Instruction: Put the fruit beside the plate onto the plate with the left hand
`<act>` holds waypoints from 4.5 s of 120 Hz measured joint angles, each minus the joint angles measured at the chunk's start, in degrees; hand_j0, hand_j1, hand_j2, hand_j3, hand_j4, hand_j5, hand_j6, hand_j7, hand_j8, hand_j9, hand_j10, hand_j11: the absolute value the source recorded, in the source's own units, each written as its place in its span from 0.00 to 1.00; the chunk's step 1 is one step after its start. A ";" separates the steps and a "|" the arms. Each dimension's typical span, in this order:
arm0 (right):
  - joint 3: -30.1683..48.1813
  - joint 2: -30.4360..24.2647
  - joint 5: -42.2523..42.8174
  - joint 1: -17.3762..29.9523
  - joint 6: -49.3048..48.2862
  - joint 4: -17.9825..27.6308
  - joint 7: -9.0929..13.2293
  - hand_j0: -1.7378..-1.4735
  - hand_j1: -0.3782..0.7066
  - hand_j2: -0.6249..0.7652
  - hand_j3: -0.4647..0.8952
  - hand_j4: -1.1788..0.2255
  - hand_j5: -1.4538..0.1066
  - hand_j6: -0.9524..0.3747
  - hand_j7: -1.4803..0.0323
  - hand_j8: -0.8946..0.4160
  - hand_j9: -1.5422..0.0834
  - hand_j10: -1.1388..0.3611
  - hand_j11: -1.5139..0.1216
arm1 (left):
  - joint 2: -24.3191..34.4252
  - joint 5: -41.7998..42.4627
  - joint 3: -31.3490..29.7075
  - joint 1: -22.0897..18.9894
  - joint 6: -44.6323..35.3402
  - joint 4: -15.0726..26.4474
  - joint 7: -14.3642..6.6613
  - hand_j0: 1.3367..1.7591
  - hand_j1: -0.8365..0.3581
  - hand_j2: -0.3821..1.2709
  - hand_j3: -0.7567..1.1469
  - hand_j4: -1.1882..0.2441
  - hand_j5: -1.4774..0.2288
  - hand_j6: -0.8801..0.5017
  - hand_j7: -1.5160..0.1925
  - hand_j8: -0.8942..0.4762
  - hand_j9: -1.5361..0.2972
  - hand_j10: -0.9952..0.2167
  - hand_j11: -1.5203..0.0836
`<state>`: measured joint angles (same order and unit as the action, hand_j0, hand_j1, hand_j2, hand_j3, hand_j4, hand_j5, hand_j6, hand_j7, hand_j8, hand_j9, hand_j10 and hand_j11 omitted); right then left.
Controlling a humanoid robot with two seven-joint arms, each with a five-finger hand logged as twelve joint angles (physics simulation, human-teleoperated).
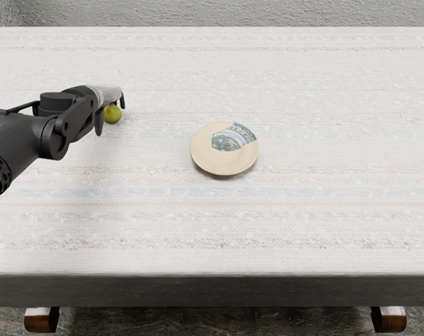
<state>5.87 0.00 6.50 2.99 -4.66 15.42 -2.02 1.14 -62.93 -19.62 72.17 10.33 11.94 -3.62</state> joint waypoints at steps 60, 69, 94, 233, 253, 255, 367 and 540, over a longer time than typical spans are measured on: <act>0.00 0.00 0.00 -0.03 0.00 0.05 -0.10 0.30 0.06 0.44 0.34 0.82 0.90 0.69 0.95 0.66 0.92 0.74 0.90 | 0.00 0.09 -1.57 -0.18 0.44 0.03 0.00 0.76 0.45 0.31 0.40 0.46 0.49 0.42 0.48 0.37 0.45 0.36 0.50; 0.01 0.00 0.00 -0.06 0.00 0.05 -0.06 0.30 0.06 0.44 0.34 0.82 0.90 0.69 0.95 0.66 0.92 0.74 0.90 | 0.01 0.18 -1.65 -0.19 0.63 0.05 0.00 0.76 0.44 0.31 0.40 0.40 0.47 0.36 0.47 0.30 0.44 0.35 0.49; 0.02 0.00 0.00 -0.09 0.00 0.05 -0.01 0.30 0.06 0.44 0.34 0.82 0.90 0.69 0.95 0.66 0.92 0.74 0.90 | -0.13 0.18 -1.74 -0.26 0.76 0.12 0.01 0.76 0.44 0.34 0.40 0.36 0.44 0.30 0.45 0.27 0.42 0.34 0.47; 0.02 0.00 0.04 -0.06 0.00 -0.11 -0.14 0.30 0.06 0.44 0.34 0.82 0.90 0.69 0.95 0.66 0.92 0.74 0.90 | -0.80 2.84 -1.63 7.73 6.32 7.36 -0.63 0.75 0.44 0.41 0.40 0.39 0.29 0.35 0.33 0.31 0.31 0.23 0.34; 0.20 0.00 0.01 -0.02 0.02 -0.22 -0.31 0.30 0.06 0.44 0.34 0.82 0.90 0.69 0.95 0.66 0.92 0.74 0.90 | -0.01 3.03 -1.59 9.65 6.03 15.17 -0.97 0.75 0.42 0.42 0.40 0.41 0.28 0.36 0.32 0.32 0.30 0.23 0.34; 0.21 0.00 0.01 -0.01 0.03 -0.23 -0.31 0.30 0.06 0.44 0.34 0.82 0.90 0.69 0.95 0.66 0.92 0.74 0.90 | 0.14 3.04 -1.56 9.78 6.00 15.88 -1.10 0.75 0.42 0.42 0.40 0.41 0.28 0.36 0.32 0.32 0.30 0.23 0.34; 0.28 0.00 0.00 0.08 0.05 -0.46 -0.44 0.30 0.06 0.44 0.34 0.82 0.90 0.69 0.95 0.66 0.92 0.74 0.90 | 0.16 5.30 3.61 16.01 5.96 33.83 -8.40 0.74 0.42 0.43 0.40 0.43 0.25 0.38 0.30 0.33 0.28 0.21 0.31; 0.22 0.00 0.00 0.00 0.06 -0.57 -0.44 0.30 0.06 0.44 0.34 0.82 0.90 0.69 0.95 0.66 0.92 0.74 0.90 | -1.14 5.18 3.68 13.52 1.35 32.93 -5.36 0.76 0.88 0.26 0.40 0.74 0.75 0.57 0.77 0.58 0.73 0.70 0.82</act>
<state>6.09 0.00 6.50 2.99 -4.59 14.85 -2.46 0.00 -57.75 -15.93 85.69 11.67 44.87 -8.97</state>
